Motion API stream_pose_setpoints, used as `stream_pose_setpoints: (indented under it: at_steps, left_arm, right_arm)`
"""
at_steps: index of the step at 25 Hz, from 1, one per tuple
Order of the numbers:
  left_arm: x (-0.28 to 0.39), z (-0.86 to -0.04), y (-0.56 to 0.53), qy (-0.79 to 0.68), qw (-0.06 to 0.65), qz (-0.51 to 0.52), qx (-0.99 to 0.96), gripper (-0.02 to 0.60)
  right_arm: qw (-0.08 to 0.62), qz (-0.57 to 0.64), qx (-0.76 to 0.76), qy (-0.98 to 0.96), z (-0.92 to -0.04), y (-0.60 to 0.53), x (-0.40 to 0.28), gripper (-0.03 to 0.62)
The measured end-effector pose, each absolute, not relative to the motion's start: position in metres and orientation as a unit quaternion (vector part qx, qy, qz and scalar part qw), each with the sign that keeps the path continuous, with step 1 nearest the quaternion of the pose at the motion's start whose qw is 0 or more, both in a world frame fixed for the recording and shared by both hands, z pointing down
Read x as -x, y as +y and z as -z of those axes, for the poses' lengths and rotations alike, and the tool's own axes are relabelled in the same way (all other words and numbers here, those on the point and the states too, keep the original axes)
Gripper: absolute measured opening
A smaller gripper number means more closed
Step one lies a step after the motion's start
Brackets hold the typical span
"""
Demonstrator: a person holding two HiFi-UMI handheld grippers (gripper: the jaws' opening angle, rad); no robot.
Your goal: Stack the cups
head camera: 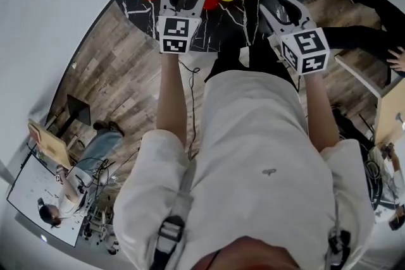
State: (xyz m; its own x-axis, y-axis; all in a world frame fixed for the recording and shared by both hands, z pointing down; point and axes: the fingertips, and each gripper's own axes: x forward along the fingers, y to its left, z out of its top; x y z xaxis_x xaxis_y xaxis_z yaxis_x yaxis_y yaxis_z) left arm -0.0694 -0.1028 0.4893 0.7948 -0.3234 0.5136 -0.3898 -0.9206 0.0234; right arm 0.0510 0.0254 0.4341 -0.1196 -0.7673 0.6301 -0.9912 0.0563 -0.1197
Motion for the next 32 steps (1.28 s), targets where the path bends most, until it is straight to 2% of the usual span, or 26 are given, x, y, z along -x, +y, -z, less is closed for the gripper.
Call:
stream_pose_setpoints:
  at_steps: [32]
  left_arm:
    - [0.048,-0.514,-0.041,-0.092,0.026,-0.307,-0.947,0.212]
  right_arm:
    - [0.201,-0.276,-0.640,-0.688,-0.433,0.040,-0.062,0.202]
